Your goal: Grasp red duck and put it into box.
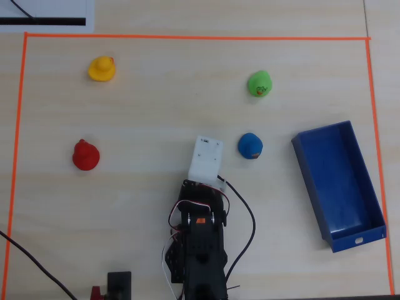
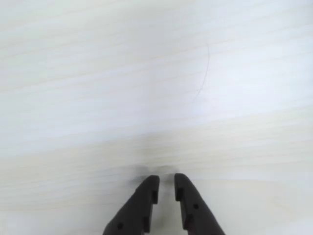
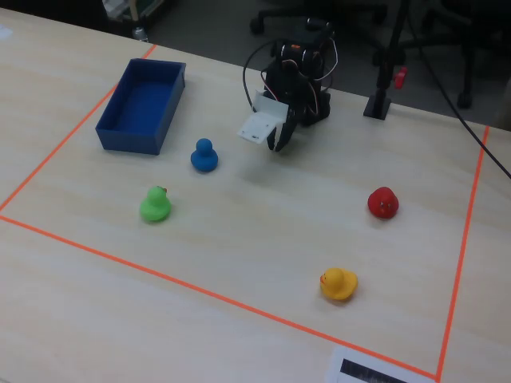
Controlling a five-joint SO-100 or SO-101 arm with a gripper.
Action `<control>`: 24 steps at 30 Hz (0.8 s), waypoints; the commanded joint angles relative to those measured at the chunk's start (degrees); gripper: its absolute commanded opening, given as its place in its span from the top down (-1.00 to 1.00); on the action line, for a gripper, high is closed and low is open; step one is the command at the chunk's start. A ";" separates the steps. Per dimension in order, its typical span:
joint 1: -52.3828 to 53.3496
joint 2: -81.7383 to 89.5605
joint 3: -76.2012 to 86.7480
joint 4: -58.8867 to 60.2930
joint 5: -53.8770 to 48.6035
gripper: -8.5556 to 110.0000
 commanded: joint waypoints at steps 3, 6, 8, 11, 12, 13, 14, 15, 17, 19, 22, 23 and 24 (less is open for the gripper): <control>0.00 -0.62 -0.26 1.05 0.53 0.85; 0.00 -0.62 -0.26 1.05 0.53 0.85; 0.00 -0.62 -0.26 1.05 0.53 0.85; -0.62 -0.62 -0.26 1.05 0.44 0.85; -0.62 -0.62 -0.26 1.05 0.44 0.85; -0.62 -0.62 -0.26 1.05 0.44 0.85; -0.62 -0.62 -0.26 1.05 0.44 0.85; -0.62 -0.62 -0.26 1.05 0.44 0.85; -0.62 -0.62 -0.26 1.05 0.44 0.85; -0.62 -0.62 -0.26 1.05 0.44 0.85; -1.05 -0.62 -0.26 0.79 -0.44 0.85; -2.55 -0.62 -0.26 0.00 -1.32 0.85; -2.81 -0.62 -0.44 -1.49 -1.67 0.85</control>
